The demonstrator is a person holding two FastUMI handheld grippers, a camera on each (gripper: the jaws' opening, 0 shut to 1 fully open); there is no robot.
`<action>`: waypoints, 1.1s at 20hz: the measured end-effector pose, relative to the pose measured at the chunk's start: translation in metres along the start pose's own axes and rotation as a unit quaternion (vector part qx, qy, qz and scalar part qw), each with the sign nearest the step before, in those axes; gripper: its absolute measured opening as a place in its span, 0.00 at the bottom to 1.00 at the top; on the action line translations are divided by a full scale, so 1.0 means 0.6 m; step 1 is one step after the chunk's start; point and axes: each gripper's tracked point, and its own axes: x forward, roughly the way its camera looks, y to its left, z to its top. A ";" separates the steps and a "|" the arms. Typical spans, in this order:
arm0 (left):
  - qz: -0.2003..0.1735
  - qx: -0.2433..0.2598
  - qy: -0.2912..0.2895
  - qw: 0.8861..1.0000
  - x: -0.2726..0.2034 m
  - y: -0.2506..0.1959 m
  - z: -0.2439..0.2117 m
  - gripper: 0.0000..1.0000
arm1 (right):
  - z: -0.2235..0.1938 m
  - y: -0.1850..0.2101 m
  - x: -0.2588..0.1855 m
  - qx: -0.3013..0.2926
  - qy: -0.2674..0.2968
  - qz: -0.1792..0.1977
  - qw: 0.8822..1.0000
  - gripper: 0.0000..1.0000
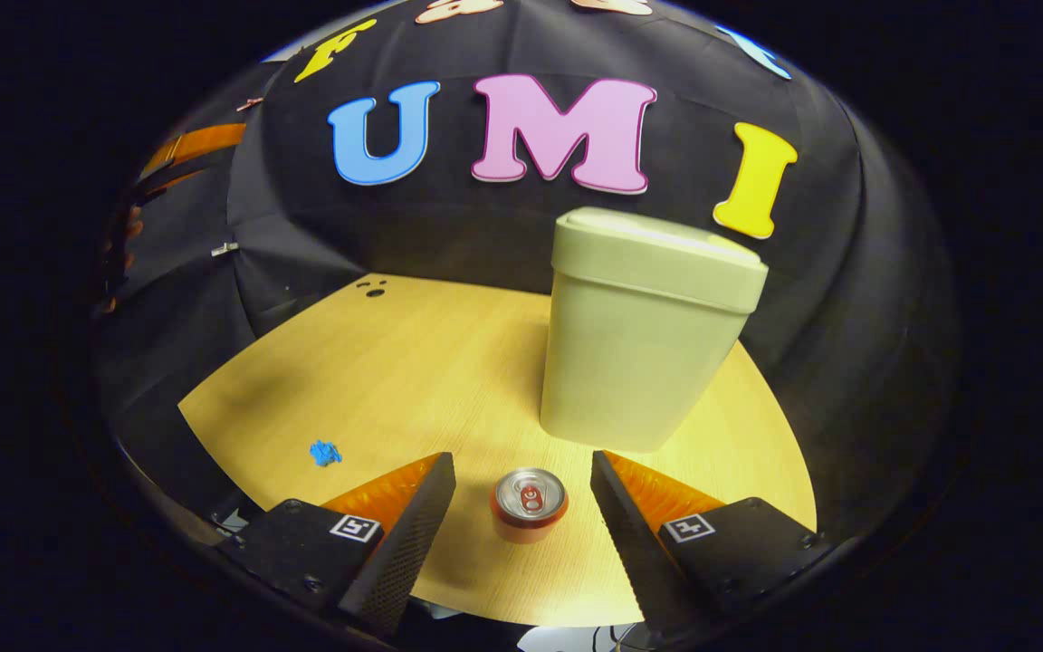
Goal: Press the lid of the desktop garbage bin to open it, pick up the crumpled paper on the desktop and throw it into the bin, then pick up the pop can on the desktop and drop it into the bin, and finally close the garbage bin lid.
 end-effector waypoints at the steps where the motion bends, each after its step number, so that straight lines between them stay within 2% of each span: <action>1: 0.003 0.000 0.002 1.000 0.001 0.001 -0.001 0.94 | -0.012 -0.003 0.008 0.002 0.011 0.002 1.000 0.97; 8: 0.024 -0.001 0.010 1.000 0.026 0.004 -0.004 0.94 | -0.089 -0.010 0.057 0.003 0.067 0.020 0.998 0.98; 13: 0.032 0.005 0.017 0.999 0.037 0.001 -0.010 0.94 | -0.098 -0.009 0.082 0.003 0.081 0.032 0.996 0.97; 17: 0.034 0.003 0.024 0.999 0.042 -0.004 -0.018 0.94 | -0.096 -0.004 0.072 0.006 0.084 0.047 0.995 0.97; 20: 0.034 0.002 0.025 0.999 0.045 -0.007 -0.021 0.94 | -0.037 0.002 0.005 0.005 0.040 0.075 0.996 0.97; 22: 0.038 -0.001 0.028 0.999 0.046 -0.005 -0.026 0.94 | 0.063 -0.007 -0.046 0.016 -0.026 0.080 0.996 0.97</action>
